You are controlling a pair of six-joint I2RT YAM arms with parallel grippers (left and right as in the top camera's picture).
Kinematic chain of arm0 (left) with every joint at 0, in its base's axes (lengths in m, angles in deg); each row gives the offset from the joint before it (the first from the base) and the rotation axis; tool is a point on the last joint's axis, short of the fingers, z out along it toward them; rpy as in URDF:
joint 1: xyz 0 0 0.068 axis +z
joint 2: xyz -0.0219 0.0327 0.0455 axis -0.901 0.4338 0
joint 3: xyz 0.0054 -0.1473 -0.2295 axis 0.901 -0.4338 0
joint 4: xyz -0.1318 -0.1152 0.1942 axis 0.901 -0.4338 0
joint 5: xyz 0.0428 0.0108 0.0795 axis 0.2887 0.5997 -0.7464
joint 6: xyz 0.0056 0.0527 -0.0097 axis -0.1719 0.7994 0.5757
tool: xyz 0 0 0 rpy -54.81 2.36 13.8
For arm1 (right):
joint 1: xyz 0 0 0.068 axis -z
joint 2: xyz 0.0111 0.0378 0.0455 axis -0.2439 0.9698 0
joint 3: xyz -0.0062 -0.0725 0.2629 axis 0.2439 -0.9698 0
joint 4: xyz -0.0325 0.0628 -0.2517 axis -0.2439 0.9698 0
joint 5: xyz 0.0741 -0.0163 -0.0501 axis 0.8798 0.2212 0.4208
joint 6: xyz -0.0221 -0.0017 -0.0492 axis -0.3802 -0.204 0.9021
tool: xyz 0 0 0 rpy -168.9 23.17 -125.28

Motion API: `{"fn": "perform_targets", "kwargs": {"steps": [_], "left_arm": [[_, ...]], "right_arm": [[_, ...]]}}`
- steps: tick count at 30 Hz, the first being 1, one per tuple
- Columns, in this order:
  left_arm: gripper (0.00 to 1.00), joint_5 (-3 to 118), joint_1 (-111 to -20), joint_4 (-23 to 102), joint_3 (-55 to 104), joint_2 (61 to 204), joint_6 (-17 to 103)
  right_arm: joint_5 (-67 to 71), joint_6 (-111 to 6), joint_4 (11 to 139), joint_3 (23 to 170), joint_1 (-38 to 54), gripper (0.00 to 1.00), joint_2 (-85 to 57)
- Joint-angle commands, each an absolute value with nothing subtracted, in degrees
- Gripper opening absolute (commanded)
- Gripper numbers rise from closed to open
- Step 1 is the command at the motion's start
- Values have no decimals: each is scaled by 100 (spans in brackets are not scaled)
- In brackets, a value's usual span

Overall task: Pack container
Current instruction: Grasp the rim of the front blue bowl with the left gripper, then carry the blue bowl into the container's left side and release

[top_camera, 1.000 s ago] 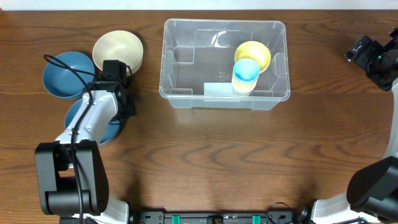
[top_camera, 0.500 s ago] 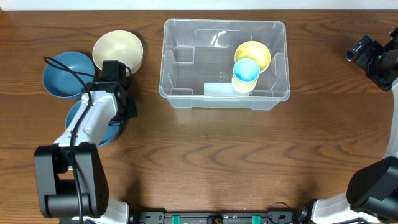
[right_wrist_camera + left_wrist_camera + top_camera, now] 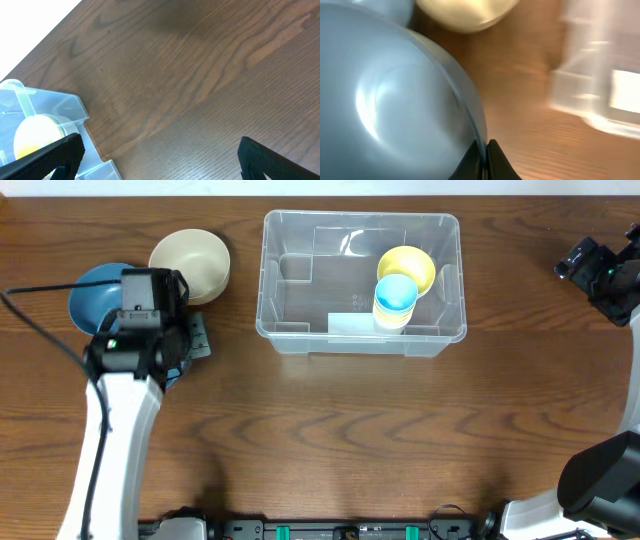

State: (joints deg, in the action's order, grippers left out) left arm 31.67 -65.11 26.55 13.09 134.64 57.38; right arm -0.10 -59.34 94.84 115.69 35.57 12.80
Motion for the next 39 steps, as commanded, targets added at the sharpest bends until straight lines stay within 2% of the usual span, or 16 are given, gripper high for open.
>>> {"fn": "perform_targets", "kwargs": {"steps": [1,7,16,27,39], "left_arm": [[6,3747,-6924,2644,1550,13123,6437],[6,3661,-7930,2961,1772,12924,6732],[6,2914,-8893,4510,1803,12946,6509],[6,2916,-9258,6184,1803,13709,6442],[6,2949,-9431,6486,1930,15162,6429]], "right_arm": [[-25,-5986,9484,11611,3585,99,1127],[-23,-5986,9484,11611,3585,99,1127],[-23,-5986,9484,11611,3587,99,1127],[-25,-5986,9484,11611,3585,99,1127],[-23,-5986,9484,11611,3585,99,1127]]}}
